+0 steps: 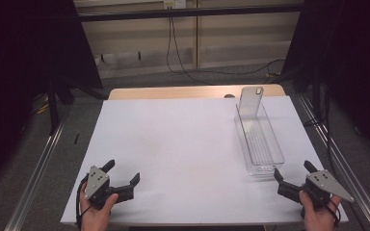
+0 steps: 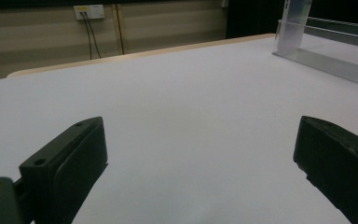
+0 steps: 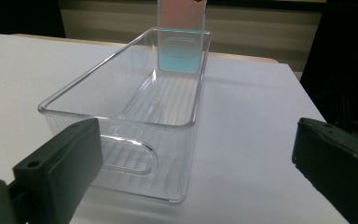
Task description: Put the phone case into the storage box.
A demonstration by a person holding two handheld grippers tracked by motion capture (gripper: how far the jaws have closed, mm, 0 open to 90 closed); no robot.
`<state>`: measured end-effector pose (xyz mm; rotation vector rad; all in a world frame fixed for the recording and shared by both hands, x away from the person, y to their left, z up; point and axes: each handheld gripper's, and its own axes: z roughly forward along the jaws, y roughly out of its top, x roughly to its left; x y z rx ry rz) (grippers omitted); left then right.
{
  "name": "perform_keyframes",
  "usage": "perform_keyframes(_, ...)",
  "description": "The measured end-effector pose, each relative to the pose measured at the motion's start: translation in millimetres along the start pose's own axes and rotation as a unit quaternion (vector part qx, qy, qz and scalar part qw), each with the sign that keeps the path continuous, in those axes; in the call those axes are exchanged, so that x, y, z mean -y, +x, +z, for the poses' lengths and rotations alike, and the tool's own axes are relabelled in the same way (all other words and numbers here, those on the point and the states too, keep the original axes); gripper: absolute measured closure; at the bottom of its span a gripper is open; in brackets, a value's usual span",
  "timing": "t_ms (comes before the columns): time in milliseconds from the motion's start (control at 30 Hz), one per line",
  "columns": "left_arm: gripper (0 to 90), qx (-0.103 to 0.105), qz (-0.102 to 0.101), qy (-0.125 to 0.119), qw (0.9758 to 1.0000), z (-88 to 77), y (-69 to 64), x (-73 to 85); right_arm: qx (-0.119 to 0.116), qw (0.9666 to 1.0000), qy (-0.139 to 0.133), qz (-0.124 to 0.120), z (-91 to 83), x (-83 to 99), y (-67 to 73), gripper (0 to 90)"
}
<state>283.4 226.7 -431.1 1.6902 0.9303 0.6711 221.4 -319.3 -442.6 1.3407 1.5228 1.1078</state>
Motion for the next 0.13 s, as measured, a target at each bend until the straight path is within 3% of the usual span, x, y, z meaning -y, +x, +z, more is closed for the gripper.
perform_keyframes(133,2.4,-0.004,-0.011,-0.005,0.9999,1.3,4.2,-0.5,-0.002,1.0,-0.004,0.002,-0.7,-0.3,-1.3,1.2)
